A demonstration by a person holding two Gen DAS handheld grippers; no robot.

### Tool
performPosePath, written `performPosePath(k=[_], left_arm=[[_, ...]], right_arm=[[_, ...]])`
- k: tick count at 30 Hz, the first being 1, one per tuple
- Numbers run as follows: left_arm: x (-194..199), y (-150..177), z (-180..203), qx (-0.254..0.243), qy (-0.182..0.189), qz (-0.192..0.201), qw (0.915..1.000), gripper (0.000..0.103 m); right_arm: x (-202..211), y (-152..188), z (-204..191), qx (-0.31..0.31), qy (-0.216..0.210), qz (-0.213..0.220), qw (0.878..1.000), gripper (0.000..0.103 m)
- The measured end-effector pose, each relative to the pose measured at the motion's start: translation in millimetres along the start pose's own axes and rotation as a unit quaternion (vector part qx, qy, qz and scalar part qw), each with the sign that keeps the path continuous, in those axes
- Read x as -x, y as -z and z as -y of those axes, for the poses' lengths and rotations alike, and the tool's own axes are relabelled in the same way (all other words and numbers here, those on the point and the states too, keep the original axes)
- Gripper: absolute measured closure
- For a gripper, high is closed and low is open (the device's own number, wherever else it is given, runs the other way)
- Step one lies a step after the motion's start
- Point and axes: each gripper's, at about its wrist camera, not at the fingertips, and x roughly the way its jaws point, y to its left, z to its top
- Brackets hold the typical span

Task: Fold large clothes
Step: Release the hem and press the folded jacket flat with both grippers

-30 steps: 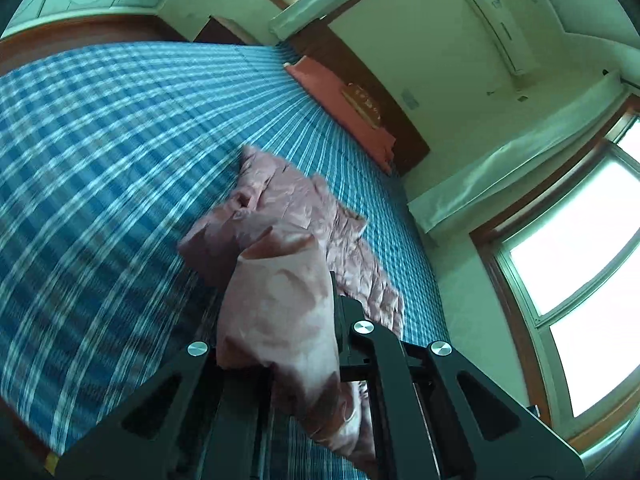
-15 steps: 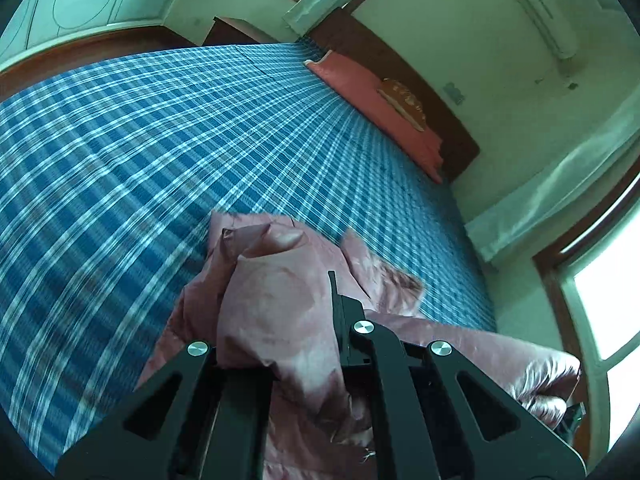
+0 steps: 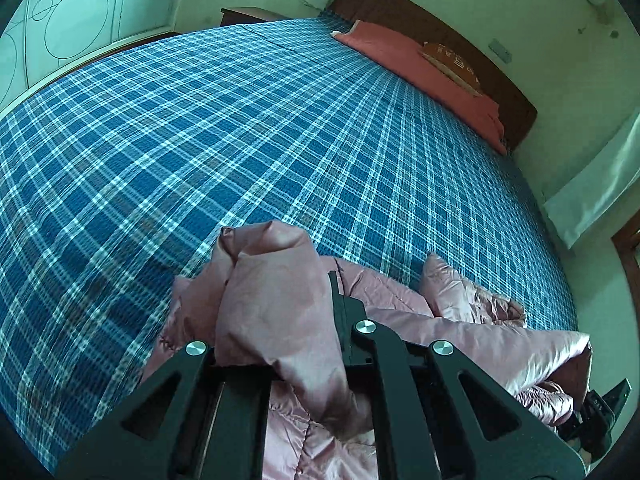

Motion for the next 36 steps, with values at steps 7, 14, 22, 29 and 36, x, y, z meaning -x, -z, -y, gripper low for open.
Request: performPosePath(k=[7,14,22,29,36], left_arm=[[28.1,-16.9,-6.5,0.053,0.063,0.034,0.9961,0.034],[48.0,-8.2,10.3,-0.027,0.034,0.049,0.9978,0.034],[4.2,13.4,47.2,-0.123,-0.025,0.027,0.9917,0.034],[-52.4,18.2,60.8,-0.15,-0.07,0.01,0.9862,0.033],[-80.8,17.5,69.2,-0.171,-0.107,-0.005,0.9794,0.032]], right_arm=[[39.8,-3.5,-12.6,0.014,-0.033,0.048,0.998,0.036],[26.3,23.0,-51.0,0.13,0.034,0.011,0.991,0.036],[-56.6,51.7,-112.6,0.28,0.127,-0.043,0.95,0.056],[-114.5,51.8,-117.1,0.334,0.168,-0.058,0.926,0.057],[-117.8,44.6,-102.4,0.305,0.16,-0.07,0.936,0.058]])
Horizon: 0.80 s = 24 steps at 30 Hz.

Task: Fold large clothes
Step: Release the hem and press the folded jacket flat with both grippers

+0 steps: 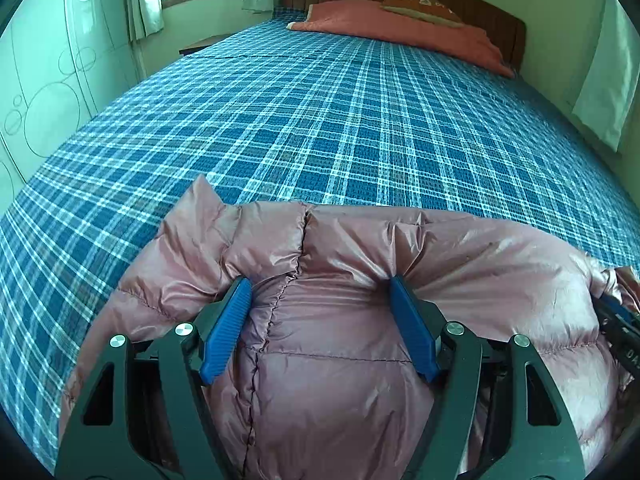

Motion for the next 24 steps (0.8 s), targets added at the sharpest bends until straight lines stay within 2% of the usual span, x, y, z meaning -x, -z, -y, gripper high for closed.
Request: performPosePath(k=[3,5,8,10,15,20,22,24], left_arm=[[17.7,-4.5,-9.9,0.013,0.028,-0.01,0.9995,0.032],[28.4,-6.2,-23.1,0.03,0.038,-0.002,0.9988,0.032],[12.5,-6.6,-31.5,0.027,0.009,-0.017,0.9995,0.032],[-2.3,-4.3,-36.2,0.035,0.007,-0.027,0.999,0.03],[-5.4,-4.0,-30.3,0.023,-0.013,-0.018,0.9995,0.028],[35.8,1.8,-59.9,0.07,0.028,-0.018,0.997,0.028],[57.8,10.7,-79.5,0.096,0.049,-0.01,0.9941,0.028],[80.9,26.3,-102.0,0.125,0.057,-0.003,0.9905,0.028]], right_arm=[[22.1,-8.5,22.6,-0.036,-0.013,0.017,0.999,0.058],[27.0,-14.6,39.5,-0.044,0.019,0.021,0.999,0.058],[14.0,-11.5,68.7,-0.074,0.048,-0.006,0.996,0.058],[1.6,-5.4,83.8,-0.1,0.02,-0.022,0.995,0.056],[12.2,-5.7,85.5,-0.095,0.029,-0.007,0.995,0.055],[71.8,7.1,110.0,-0.14,-0.008,0.02,0.99,0.055],[101.2,24.1,120.7,-0.151,-0.008,0.03,0.988,0.047],[129.8,48.1,133.1,-0.157,-0.003,0.036,0.987,0.045]])
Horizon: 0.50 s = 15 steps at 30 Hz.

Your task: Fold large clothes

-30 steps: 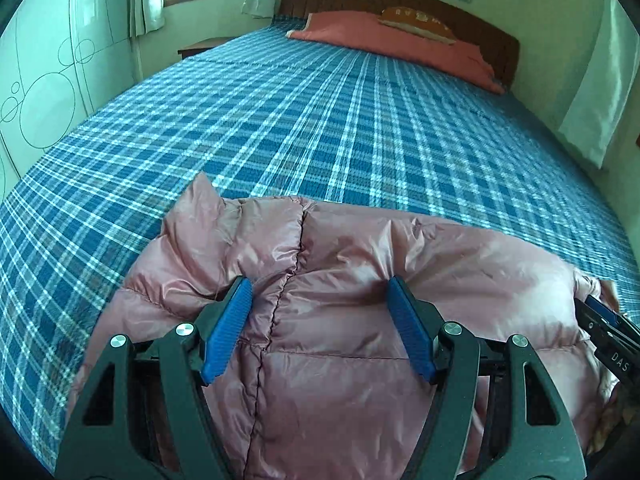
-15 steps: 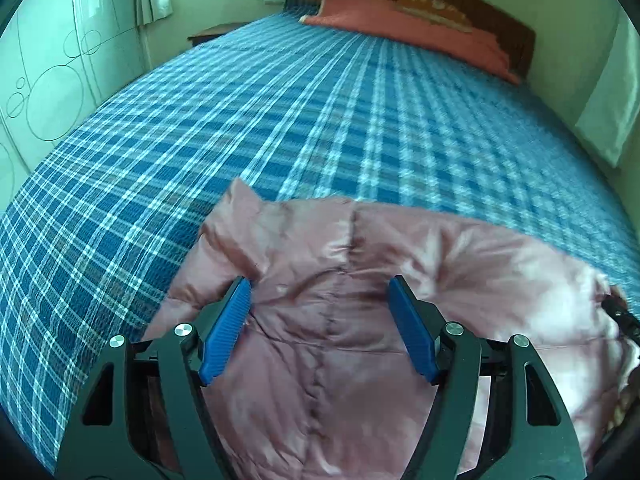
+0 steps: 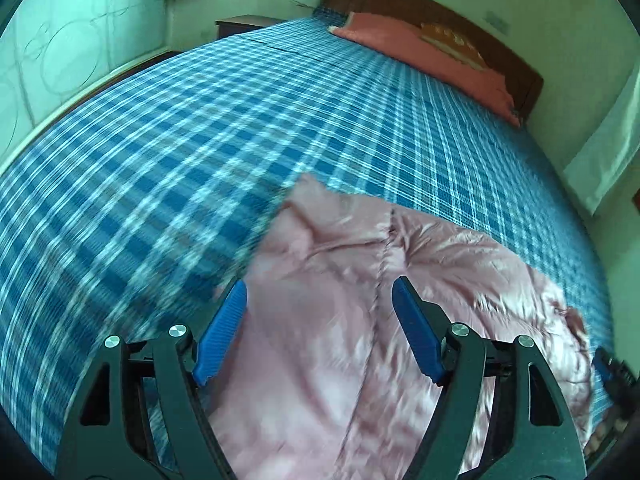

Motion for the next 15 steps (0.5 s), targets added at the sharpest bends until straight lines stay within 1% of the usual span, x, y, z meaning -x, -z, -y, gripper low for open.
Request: performPosePath(k=[2,4,7,8,10,11,12,14,15], left_arm=[[21.6,15.5,-23.0,0.029,0.003,0.002,0.9996,0.027],[43.3,39.5,-48.6,0.067,0.001,0.0,0.9978,0.027],[69.3,77.6,-81.0,0.118,0.005,-0.004,0.993,0.026],[78.7,94.5,-91.0,0.136,0.01,-0.008,0.9906,0.026],[91.3,119.9,-102.7,0.168,0.027,-0.015,0.9854,0.026],[97.9,135.8,-106.0,0.185,0.04,-0.02,0.9817,0.026],[100.4,144.5,-109.7,0.196,0.053,-0.023,0.9789,0.025],[103.6,163.4,-106.2,0.209,0.083,-0.029,0.9738,0.025],[102.6,169.0,-103.5,0.211,0.097,-0.03,0.9723,0.023]], right_arm=[[27.7,20.1,18.8,-0.017,0.002,0.007,1.0,0.044],[60.1,47.8,45.5,-0.057,-0.007,0.015,0.998,0.041],[90.7,86.4,69.3,-0.102,-0.024,0.024,0.994,0.039],[101.2,104.1,76.3,-0.121,-0.03,0.026,0.992,0.039],[108.4,130.3,78.6,-0.145,-0.05,0.021,0.988,0.039],[109.4,145.2,79.7,-0.163,-0.069,0.014,0.984,0.039],[107.6,153.6,78.4,-0.173,-0.082,0.008,0.981,0.039],[98.0,168.0,71.7,-0.185,-0.104,-0.009,0.977,0.039],[90.6,173.5,67.4,-0.192,-0.111,-0.015,0.975,0.039]])
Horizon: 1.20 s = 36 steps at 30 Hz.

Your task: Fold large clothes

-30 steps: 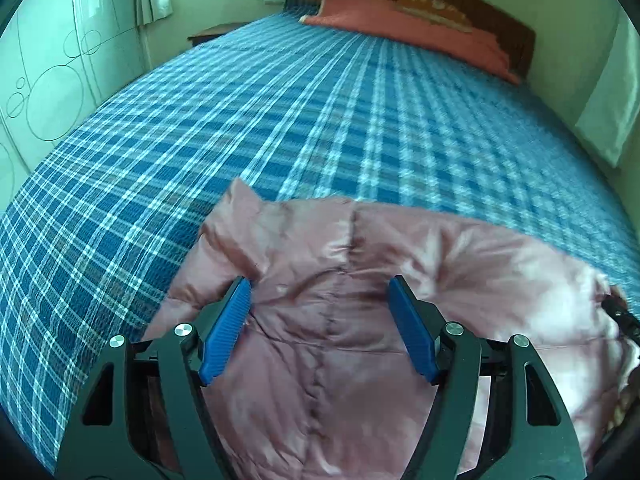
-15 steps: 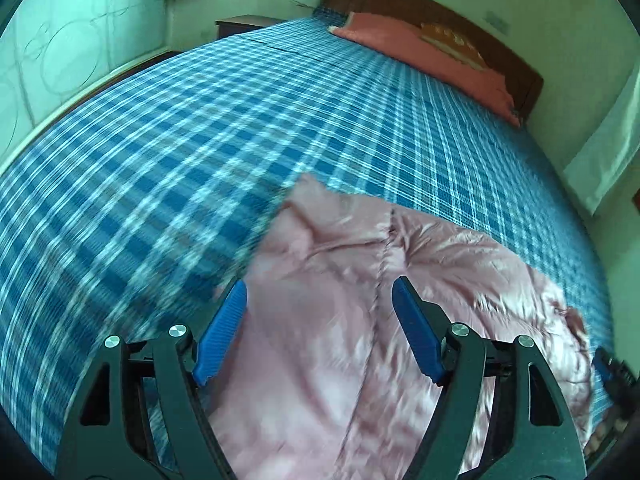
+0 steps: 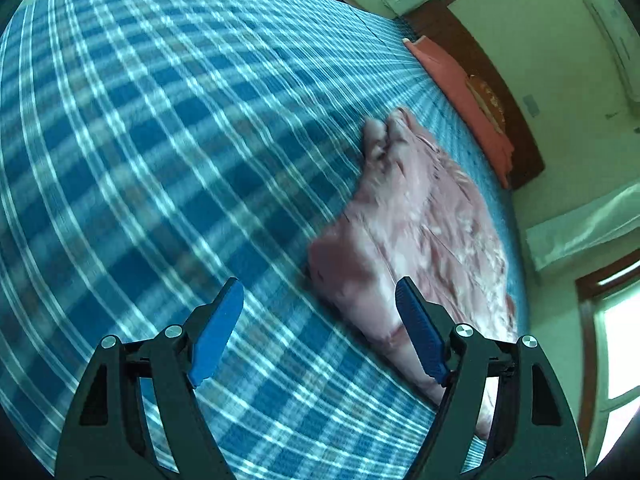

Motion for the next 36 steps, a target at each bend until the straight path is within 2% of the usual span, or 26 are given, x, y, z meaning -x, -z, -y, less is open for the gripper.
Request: performPosePath(k=[4,6,8,11,13,14,15,16,18,21,25,36], left_arm=[[-22.1,11.4,7.0,0.007,0.014,-0.013,0.9998,0.021],[-28.7,11.6,10.8,0.019,0.011,0.004,0.9997,0.016],[-31.4,8.1,17.2,0.025,0.016,0.024,0.9993,0.015],[-39.7,2.9,24.1,0.034,0.014,0.028,0.9989,0.016],[-45.1,1.0,25.9,0.041,-0.004,0.037,0.9985,0.028],[-47.3,-0.7,27.2,0.041,-0.013,0.043,0.9982,0.03],[-49.4,-2.7,28.8,0.037,-0.014,0.052,0.9979,0.04],[-51.8,-4.0,30.1,0.032,-0.01,0.053,0.998,0.055],[-59.9,-6.7,28.2,0.036,0.015,0.037,0.9985,0.072],[-60.0,-8.4,31.8,0.024,0.019,0.039,0.9988,0.086],[-52.5,-6.3,46.4,-0.009,0.001,0.048,0.9988,0.092],[-23.0,10.5,45.4,-0.039,-0.029,0.051,0.9975,0.092]], right_arm=[[-26.6,4.9,-3.0,-0.033,-0.017,0.0,0.999,0.038],[-38.7,4.4,-3.7,-0.052,-0.024,0.005,0.998,0.035],[-51.2,-1.6,-4.2,-0.067,-0.028,0.013,0.997,0.034],[-57.4,-7.1,-7.6,-0.071,-0.035,0.032,0.996,0.034],[-61.8,-10.1,-8.1,-0.071,-0.031,0.034,0.996,0.035],[-65.0,-10.9,-8.3,-0.07,-0.024,0.035,0.997,0.046],[-66.6,-11.9,-6.6,-0.07,-0.024,0.034,0.997,0.053],[-66.3,-12.0,-1.3,-0.072,-0.028,0.032,0.996,0.058],[-68.9,-12.2,-0.2,-0.067,-0.033,0.031,0.997,0.069],[-67.5,-11.3,-1.4,-0.06,-0.042,0.034,0.997,0.078],[-58.4,-8.0,-3.7,-0.056,-0.052,0.037,0.996,0.083],[-27.0,12.5,0.2,-0.036,-0.047,0.03,0.998,0.083]])
